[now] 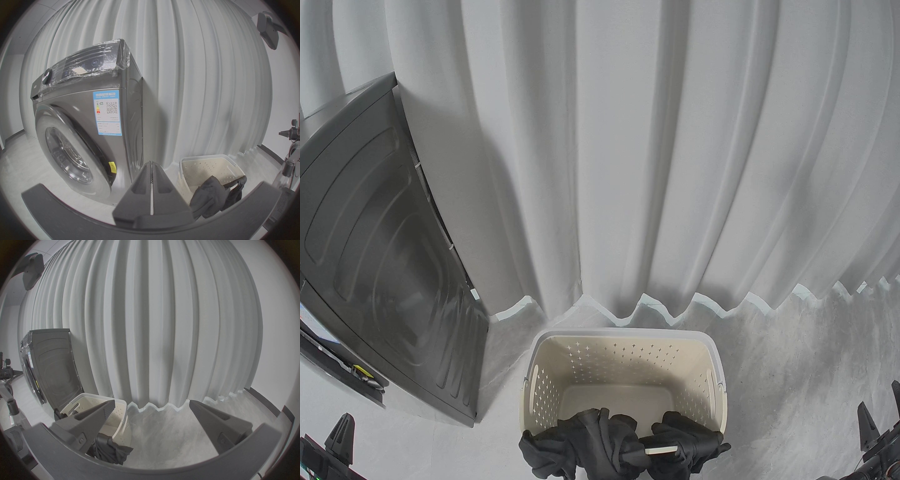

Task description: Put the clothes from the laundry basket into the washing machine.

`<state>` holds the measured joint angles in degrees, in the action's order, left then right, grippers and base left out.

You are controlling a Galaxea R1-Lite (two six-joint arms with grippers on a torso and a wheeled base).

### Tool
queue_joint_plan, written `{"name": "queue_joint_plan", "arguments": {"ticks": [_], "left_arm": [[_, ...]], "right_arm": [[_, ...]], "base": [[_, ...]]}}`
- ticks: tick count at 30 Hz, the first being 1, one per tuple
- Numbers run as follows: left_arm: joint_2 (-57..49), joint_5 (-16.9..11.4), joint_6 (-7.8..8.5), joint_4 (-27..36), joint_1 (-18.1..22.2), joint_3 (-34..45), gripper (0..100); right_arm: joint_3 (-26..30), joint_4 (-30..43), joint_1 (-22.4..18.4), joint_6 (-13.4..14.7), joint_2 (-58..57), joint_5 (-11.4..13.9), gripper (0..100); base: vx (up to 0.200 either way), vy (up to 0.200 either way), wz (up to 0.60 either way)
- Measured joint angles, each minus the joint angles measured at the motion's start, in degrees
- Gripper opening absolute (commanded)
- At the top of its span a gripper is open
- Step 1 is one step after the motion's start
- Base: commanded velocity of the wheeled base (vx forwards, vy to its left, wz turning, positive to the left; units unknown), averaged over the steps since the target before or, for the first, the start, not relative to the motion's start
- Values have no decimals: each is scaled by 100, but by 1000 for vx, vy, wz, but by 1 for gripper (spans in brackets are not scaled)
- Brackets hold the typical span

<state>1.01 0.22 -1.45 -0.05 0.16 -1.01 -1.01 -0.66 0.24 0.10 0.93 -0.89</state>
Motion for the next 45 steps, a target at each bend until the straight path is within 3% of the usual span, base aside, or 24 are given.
{"name": "queue_joint_plan", "arguments": {"ticks": [20, 35, 45], "left_arm": [[2, 2, 6, -2, 2, 0, 0], [0, -4, 1, -2, 0, 0, 0], [0, -6, 6, -2, 2, 0, 0]], "right_arm": [[0, -5, 2, 0, 0, 2, 100], [0, -2, 0, 0, 0, 0, 100], [0, -2, 0, 0, 0, 0, 100]], "base": [[-200, 0, 0], [0, 0, 0], [0, 200, 0]]}}
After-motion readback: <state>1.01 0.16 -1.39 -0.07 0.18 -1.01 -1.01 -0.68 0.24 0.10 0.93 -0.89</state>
